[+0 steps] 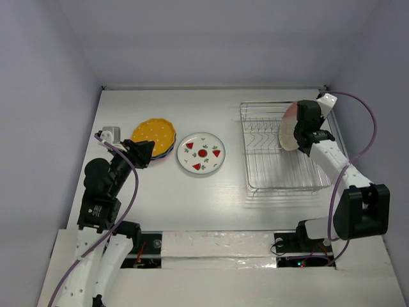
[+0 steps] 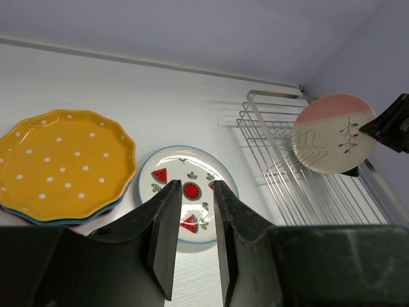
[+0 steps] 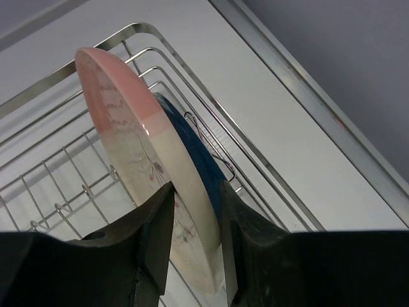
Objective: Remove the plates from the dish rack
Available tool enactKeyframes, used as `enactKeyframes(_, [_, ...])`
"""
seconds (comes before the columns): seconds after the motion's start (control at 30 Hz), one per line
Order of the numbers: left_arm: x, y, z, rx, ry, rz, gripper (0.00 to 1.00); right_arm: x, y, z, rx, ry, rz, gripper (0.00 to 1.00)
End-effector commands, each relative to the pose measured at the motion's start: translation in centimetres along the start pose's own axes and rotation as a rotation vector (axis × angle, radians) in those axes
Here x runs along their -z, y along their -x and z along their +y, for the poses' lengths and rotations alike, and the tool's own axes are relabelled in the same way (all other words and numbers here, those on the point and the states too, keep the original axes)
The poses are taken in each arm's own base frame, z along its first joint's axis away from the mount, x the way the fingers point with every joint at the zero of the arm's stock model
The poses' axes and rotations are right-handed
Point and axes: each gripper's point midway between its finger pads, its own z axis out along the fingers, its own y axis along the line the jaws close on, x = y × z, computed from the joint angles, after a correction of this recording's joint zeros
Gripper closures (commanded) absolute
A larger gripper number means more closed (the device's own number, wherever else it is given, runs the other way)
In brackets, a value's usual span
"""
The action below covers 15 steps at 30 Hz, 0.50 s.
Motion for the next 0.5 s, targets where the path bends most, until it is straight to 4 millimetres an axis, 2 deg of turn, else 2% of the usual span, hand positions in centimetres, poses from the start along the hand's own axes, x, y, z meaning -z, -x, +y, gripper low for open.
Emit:
enactKeyframes(0.0, [0.0, 2.2, -1.3, -0.015, -0.041, -0.057, 0.76, 0.9, 3.8, 0.8, -0.077, 0.046, -0.092, 0.86])
enactKeyframes(0.13, [0.1, 2.3, -1.4, -0.016, -0.045, -0.062, 0.76, 2.3, 5.4, 1.6, -0.091, 0.13, -0.114, 1.0])
enactKeyframes(0.23, [0.1, 2.4, -1.1, -0.016, -0.035, -0.065, 0.76, 3.7, 6.9, 2.3, -0.093, 0.181, -0.133, 1.0])
enactKeyframes(0.47, [0.2, 2.4, -1.2, -0.016, -0.038, -0.067, 0.76, 7.6, 10.9, 1.8, -0.116, 0.263, -0.208, 1.0])
